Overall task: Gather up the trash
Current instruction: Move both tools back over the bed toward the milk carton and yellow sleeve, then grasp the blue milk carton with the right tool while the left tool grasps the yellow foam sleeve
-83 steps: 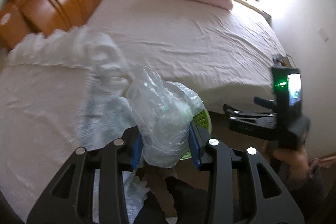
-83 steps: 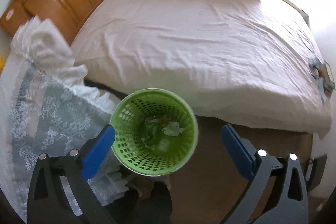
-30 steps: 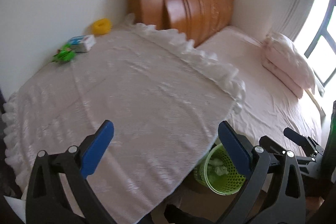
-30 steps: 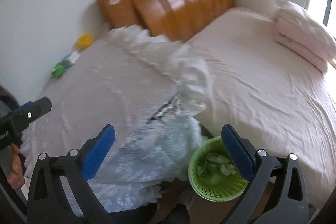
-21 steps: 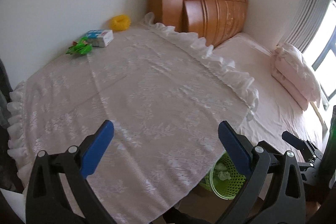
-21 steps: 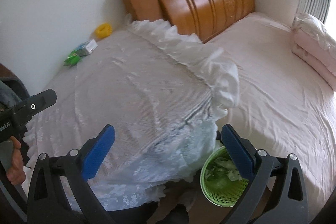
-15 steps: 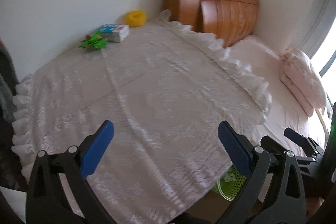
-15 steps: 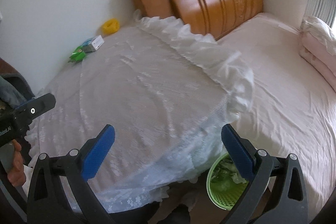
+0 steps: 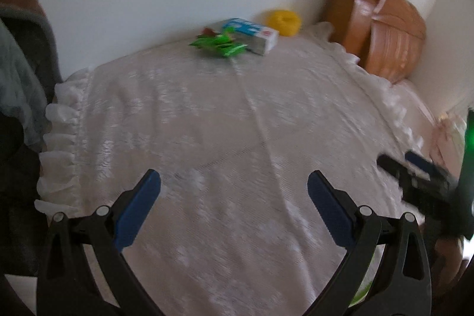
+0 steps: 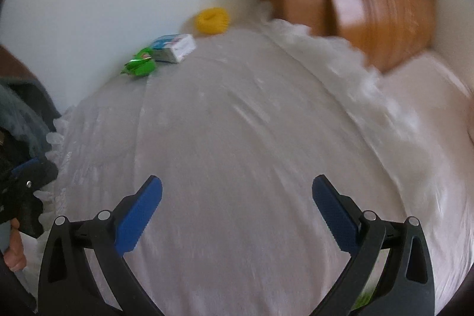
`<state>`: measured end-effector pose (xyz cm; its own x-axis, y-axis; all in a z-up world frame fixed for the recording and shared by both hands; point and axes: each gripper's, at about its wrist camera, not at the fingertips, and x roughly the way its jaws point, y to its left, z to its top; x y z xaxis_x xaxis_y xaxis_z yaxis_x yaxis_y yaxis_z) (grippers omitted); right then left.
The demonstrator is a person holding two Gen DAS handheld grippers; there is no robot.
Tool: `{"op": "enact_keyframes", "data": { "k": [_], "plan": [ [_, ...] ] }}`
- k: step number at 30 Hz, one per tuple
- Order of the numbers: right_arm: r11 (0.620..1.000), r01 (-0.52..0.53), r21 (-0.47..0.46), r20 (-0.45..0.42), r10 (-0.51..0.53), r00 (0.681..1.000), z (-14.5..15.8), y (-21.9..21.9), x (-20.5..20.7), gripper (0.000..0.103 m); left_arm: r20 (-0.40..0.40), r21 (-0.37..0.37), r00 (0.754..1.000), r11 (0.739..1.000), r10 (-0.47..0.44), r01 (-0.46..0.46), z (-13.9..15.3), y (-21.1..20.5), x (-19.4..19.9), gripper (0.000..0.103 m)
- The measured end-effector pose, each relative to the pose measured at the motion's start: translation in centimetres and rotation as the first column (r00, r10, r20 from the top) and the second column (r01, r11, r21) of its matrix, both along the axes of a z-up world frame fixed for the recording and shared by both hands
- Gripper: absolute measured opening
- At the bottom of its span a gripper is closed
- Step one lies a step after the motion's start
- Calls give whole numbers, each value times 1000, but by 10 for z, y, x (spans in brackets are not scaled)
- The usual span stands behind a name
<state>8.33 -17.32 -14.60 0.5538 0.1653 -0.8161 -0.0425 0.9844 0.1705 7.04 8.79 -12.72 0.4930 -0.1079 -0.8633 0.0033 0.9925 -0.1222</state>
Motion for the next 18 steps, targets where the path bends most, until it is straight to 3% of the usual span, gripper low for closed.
{"op": "enact_keyframes", "data": {
  "k": [8, 14, 16, 18],
  "plan": [
    [1000, -13, -9, 85, 14, 996, 1, 27, 154, 100, -21, -15, 999, 999, 46, -46, -16, 17, 50, 95],
    [997, -37, -62, 73, 42, 996, -16, 54, 261, 100, -19, -28, 999, 999, 39, -40, -23, 12, 80, 95],
    [998, -64, -30, 75, 66, 995, -15, 57, 270, 100, -24, -25, 999, 999, 36, -37, -26, 12, 86, 95],
    [986, -168, 5, 98, 167, 981, -11, 70, 272, 100, -30, -24, 999, 999, 37, -38, -30, 13, 90, 95]
  ]
}}
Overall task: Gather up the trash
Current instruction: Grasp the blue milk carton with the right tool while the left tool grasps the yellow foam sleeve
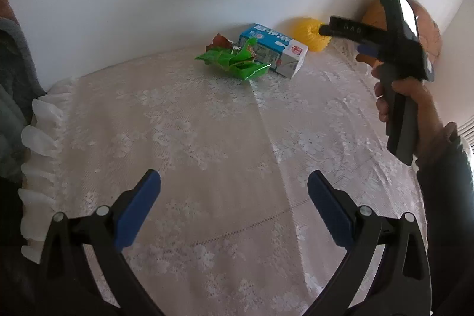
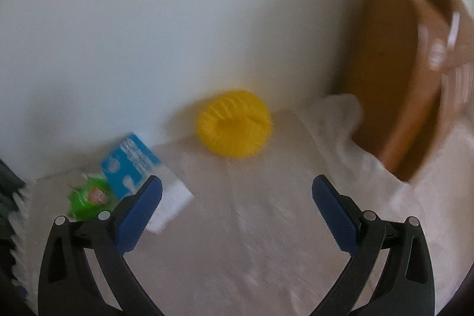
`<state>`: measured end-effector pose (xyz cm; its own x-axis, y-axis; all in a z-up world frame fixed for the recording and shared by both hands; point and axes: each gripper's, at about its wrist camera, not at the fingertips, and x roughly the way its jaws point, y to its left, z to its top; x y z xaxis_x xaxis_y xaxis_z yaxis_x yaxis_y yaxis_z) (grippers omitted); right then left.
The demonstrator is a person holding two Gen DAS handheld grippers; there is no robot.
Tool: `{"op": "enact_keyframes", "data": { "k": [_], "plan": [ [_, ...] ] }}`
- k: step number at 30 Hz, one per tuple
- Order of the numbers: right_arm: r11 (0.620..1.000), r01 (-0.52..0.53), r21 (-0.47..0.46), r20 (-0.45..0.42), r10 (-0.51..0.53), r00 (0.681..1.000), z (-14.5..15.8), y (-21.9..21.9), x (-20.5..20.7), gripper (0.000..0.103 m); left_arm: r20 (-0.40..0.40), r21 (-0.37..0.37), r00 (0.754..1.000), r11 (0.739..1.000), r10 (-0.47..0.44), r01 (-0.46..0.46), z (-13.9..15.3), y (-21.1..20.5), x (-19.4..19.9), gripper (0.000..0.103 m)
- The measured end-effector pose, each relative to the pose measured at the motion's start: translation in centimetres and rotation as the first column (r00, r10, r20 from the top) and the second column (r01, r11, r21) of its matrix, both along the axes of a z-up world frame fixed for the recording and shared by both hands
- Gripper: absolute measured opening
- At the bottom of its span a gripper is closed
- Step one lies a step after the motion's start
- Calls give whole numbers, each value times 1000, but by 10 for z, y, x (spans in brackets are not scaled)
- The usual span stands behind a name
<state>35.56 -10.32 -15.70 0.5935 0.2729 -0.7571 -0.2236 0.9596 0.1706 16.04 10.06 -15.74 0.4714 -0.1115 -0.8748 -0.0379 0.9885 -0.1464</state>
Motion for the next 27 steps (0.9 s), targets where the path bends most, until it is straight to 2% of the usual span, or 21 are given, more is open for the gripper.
{"op": "enact_keyframes", "data": {
  "k": [2, 3, 5, 8, 9, 11, 14, 15, 18, 19, 24, 26, 27],
  "plan": [
    [997, -77, 9, 5, 77, 997, 1, 8, -1, 100, -8, -3, 1000, 1000, 4, -4, -5, 3, 4, 95],
    [982, -188, 0, -3, 188, 982, 0, 20, -2, 100, -11, -4, 1000, 1000, 5, -5, -8, 4, 5, 95],
    [967, -252, -22, -8, 252, 968, -1, 28, 0, 100, -14, -4, 1000, 1000, 9, -9, -12, 7, 9, 95],
    [904, -414, -108, -79, 407, 910, -15, 52, 13, 100, -12, -4, 1000, 1000, 11, -11, -15, 11, 13, 95],
    [896, -429, -117, -87, 421, 903, -17, 55, 15, 100, -11, -5, 1000, 1000, 12, -13, -15, 12, 14, 95],
    [855, -493, -164, -119, 479, 870, -27, 71, 21, 100, -7, -9, 1000, 1000, 19, -19, -15, 16, 18, 95],
    [836, -518, -182, -137, 500, 855, -35, 81, 22, 100, -2, -11, 999, 999, 35, -35, -15, 22, 23, 95],
    [831, -526, -181, -143, 507, 850, -37, 84, 24, 97, 0, -11, 999, 999, 38, -38, -15, 23, 24, 95],
    [821, -548, -161, -182, 521, 834, -45, 90, 27, 81, 5, -5, 999, 999, 42, -42, -14, 26, 30, 95],
    [822, -547, -161, -180, 520, 835, -45, 91, 27, 73, 5, -1, 999, 999, 45, -45, -14, 26, 32, 95],
    [848, -511, -139, -156, 491, 857, -49, 81, 25, 71, 4, -8, 999, 999, 49, -49, -13, 26, 38, 95],
    [873, -475, -106, -138, 460, 877, -51, 69, 21, 71, 9, -4, 999, 999, 43, -43, -11, 23, 38, 95],
    [899, -435, -58, -126, 425, 896, -47, 55, 14, 70, 11, -2, 999, 999, 39, -39, -10, 21, 39, 95]
  ]
}}
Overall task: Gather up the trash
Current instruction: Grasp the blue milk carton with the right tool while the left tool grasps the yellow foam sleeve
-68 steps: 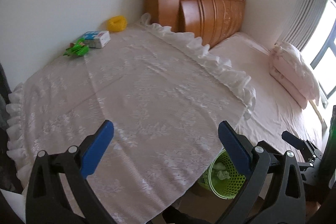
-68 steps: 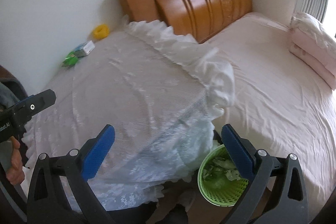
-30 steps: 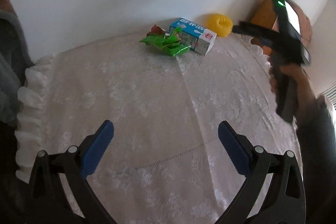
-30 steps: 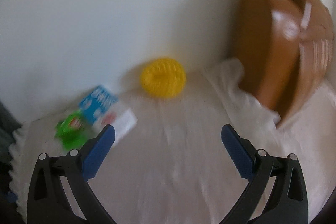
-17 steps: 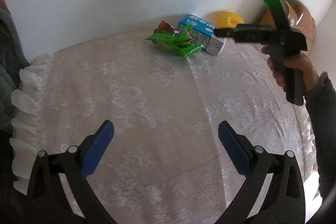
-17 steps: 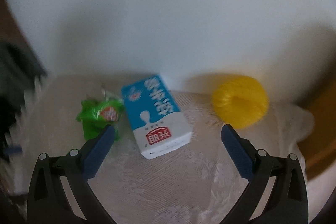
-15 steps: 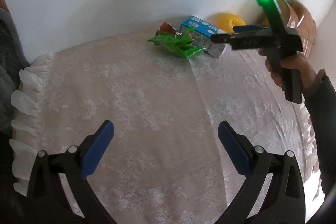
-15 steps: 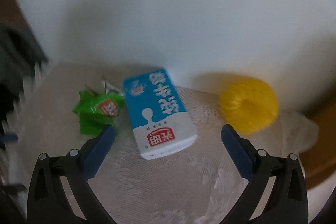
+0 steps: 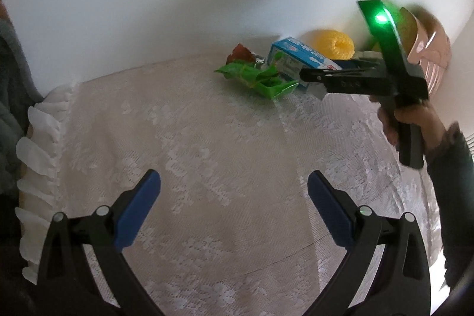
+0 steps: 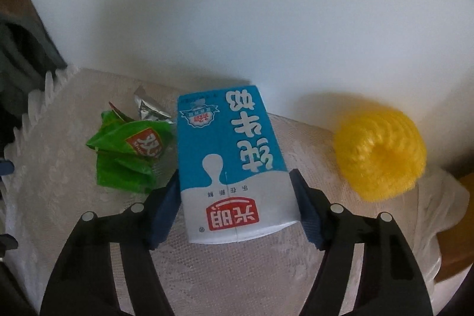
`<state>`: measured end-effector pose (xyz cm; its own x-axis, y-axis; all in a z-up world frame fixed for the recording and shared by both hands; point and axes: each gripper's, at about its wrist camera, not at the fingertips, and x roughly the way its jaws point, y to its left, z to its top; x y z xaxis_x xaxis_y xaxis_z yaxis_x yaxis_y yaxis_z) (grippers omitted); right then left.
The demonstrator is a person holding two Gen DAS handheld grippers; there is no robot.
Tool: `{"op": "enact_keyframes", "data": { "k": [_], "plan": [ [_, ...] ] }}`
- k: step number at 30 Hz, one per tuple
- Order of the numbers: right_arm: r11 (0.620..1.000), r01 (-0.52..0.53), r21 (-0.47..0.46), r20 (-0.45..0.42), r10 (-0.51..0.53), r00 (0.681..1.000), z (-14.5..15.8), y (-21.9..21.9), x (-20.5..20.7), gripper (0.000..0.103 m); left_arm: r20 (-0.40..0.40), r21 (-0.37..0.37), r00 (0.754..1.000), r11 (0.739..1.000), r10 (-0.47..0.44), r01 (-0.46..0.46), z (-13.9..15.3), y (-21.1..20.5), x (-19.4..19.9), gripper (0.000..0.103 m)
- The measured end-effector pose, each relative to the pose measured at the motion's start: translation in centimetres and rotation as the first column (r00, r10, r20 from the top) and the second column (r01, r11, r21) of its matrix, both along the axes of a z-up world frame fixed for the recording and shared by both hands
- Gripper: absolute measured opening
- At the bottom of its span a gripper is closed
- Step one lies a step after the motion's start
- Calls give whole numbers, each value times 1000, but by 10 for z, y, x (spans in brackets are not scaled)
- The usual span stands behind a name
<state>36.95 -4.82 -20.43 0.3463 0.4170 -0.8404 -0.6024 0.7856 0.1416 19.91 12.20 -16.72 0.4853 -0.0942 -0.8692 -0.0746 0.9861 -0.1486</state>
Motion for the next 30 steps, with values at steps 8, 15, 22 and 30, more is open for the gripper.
{"op": "enact_keyframes", "data": {
  "k": [8, 15, 22, 30],
  "plan": [
    [939, 307, 157, -44, -304, 952, 15, -103, -73, 70, 43, 14, 994, 995, -101, 101, 13, -45, 37, 95],
    [832, 531, 160, -87, -524, 847, 15, -181, -166, 69, 60, -2, 983, 984, -176, 176, 3, -116, 124, 95],
    [802, 584, 127, -54, -582, 811, 9, -195, -200, 68, 53, 22, 986, 988, -155, 154, -28, -167, 194, 95],
    [789, 610, 73, 23, -612, 790, 0, -177, -203, 71, 65, 71, 995, 995, -76, 71, -51, -191, 236, 95]
  ]
}}
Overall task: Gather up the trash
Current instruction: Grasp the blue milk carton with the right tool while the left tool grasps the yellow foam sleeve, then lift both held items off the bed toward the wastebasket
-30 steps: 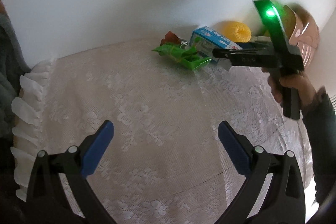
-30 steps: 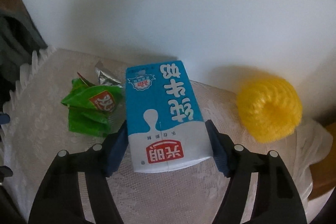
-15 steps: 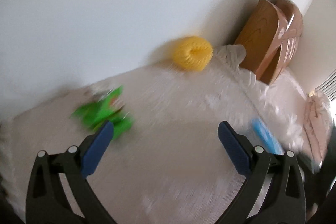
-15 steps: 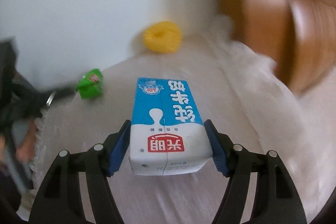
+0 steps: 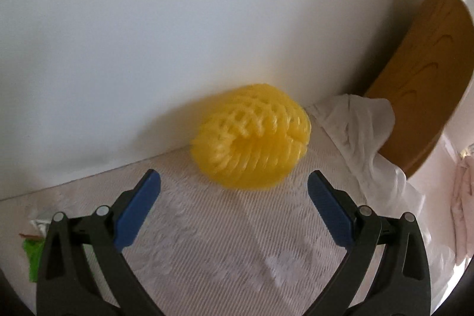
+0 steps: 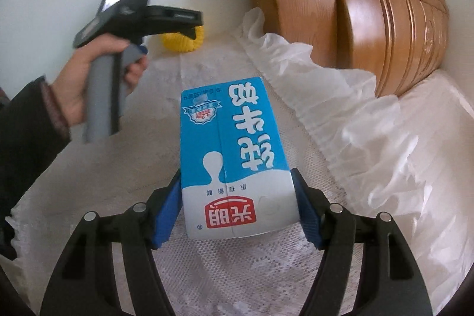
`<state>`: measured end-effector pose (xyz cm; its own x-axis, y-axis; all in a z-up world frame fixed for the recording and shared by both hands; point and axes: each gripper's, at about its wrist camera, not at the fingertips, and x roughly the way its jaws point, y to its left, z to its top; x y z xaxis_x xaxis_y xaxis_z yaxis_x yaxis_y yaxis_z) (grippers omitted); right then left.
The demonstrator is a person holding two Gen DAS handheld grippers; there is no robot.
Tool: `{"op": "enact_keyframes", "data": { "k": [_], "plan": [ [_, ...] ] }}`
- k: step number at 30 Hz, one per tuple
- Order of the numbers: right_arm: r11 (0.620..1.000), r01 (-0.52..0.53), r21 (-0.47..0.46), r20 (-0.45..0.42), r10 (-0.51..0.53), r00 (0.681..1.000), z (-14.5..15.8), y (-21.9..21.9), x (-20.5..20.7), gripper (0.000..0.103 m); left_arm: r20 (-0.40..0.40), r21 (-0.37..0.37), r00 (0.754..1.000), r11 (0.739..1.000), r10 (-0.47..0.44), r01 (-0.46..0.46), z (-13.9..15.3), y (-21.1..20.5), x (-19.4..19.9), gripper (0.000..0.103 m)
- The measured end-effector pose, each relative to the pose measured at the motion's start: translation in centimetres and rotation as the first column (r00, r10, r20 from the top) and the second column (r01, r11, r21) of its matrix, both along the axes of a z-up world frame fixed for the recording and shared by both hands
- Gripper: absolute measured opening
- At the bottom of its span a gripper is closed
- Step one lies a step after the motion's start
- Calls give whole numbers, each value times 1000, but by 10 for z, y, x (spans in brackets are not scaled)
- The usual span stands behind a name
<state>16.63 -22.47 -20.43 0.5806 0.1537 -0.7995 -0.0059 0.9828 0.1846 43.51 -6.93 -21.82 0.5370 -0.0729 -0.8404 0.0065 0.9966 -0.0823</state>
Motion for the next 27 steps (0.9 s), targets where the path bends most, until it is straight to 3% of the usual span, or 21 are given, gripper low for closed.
{"op": "enact_keyframes", "data": {
  "k": [2, 5, 7, 13, 19, 27],
  "plan": [
    [999, 19, 38, -11, -18, 1000, 1, -4, 4, 74, 1, 13, 1000, 1000, 7, -7, -4, -6, 5, 93],
    [996, 52, 74, -13, -51, 999, 1, -12, 4, 87, 2, 41, 1000, 999, 18, -18, -7, -10, 13, 81],
    [992, 69, 101, -5, -69, 998, 2, -18, 3, 89, -12, 54, 1000, 998, 29, -28, -11, -13, 18, 68],
    [990, 96, 100, 10, -98, 995, 2, -21, 4, 95, 6, 100, 1000, 995, -5, 4, -6, -23, 18, 44],
    [991, 104, 87, 21, -106, 994, 4, -17, 5, 95, -5, 74, 999, 996, -40, 41, 6, -19, -2, 34],
    [993, 101, 66, 41, -104, 994, 15, -17, 5, 96, 44, 51, 996, 996, -74, 72, 46, 11, -67, 32]
  ]
}}
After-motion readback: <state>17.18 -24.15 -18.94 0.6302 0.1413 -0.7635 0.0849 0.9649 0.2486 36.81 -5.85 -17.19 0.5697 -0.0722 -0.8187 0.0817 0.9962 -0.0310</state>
